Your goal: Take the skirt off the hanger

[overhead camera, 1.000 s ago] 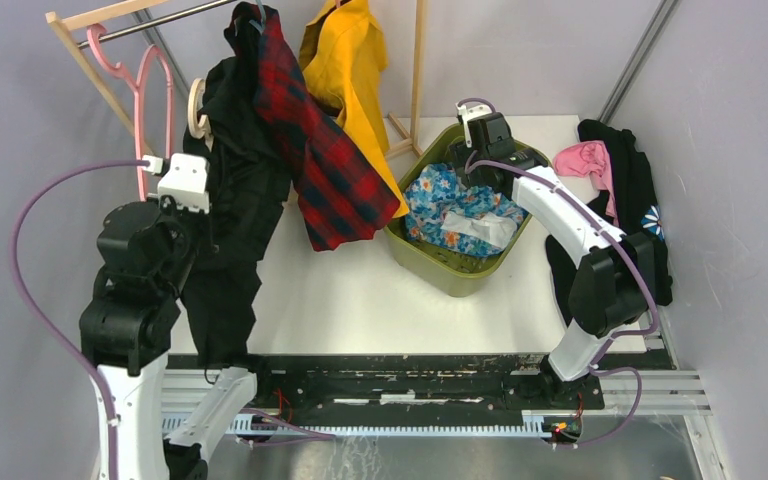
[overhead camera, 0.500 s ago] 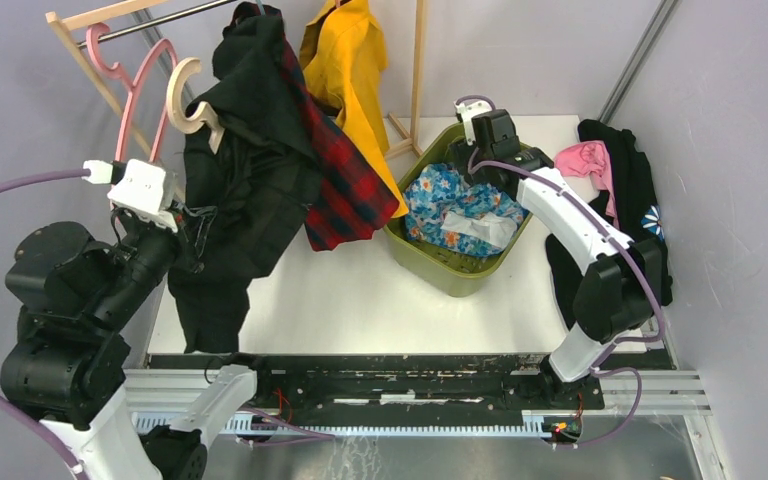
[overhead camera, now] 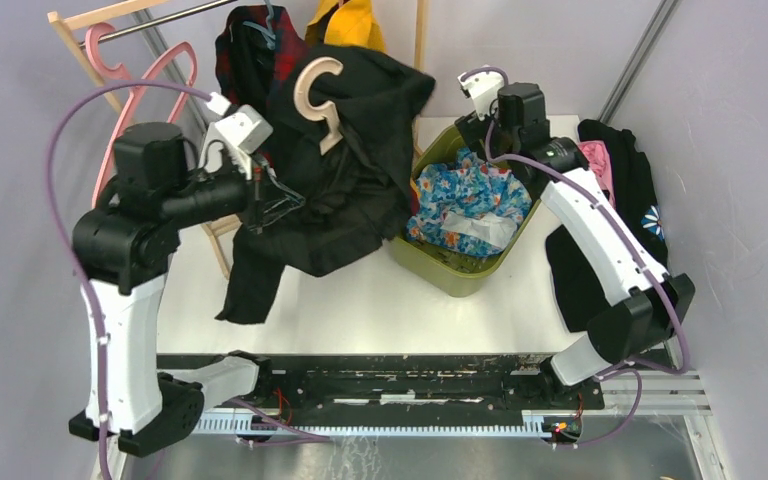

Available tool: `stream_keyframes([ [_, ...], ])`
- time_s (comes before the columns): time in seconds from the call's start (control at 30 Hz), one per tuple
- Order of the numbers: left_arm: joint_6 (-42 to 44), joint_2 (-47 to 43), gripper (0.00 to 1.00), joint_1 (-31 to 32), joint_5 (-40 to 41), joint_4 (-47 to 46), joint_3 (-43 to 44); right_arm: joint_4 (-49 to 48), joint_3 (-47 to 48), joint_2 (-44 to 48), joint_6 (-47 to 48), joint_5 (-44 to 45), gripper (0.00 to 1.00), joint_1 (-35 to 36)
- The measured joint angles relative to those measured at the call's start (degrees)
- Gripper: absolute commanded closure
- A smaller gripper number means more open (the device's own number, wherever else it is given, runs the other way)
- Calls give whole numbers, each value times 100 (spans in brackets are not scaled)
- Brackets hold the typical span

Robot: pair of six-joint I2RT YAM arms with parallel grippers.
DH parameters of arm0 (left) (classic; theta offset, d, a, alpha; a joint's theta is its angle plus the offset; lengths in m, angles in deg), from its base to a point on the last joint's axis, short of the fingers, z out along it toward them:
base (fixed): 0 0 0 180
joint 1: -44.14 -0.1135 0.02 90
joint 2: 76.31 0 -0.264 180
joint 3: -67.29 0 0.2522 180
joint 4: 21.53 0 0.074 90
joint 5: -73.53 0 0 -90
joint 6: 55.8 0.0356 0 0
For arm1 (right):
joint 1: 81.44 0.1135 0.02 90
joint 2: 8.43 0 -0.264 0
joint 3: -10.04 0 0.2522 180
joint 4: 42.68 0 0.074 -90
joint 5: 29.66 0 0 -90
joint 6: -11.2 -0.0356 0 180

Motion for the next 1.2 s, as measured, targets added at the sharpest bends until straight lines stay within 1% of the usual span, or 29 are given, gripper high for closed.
stream_keyframes([
  [0.07,2,131,97,184,-66,2,-234,74,72,144,181,-114,14,0],
  [0.17,4,271,97,284,-190,70,-560,219,275,345,411,-411,14,0],
  [0.33,9,286,97,549,-188,144,-1023,533,732,680,684,-1084,13,0],
  [0.47,13,295,97,793,-125,328,-1139,901,999,968,881,-1904,13,0],
  [0.57,13,299,97,927,-94,378,-1137,1250,1198,1095,898,-2820,14,0],
  [0.8,15,437,97,1174,-83,391,-1097,1628,1346,1075,442,-4975,18,2],
  [0.93,15,560,97,1281,-74,400,-1054,1550,1338,988,-96,-5877,20,20],
  [1.07,15,831,97,1482,17,413,-811,1311,1198,852,-516,-6360,21,216],
  [1.2,15,1084,97,1659,70,411,-544,1244,1056,579,-603,-6467,21,564],
])
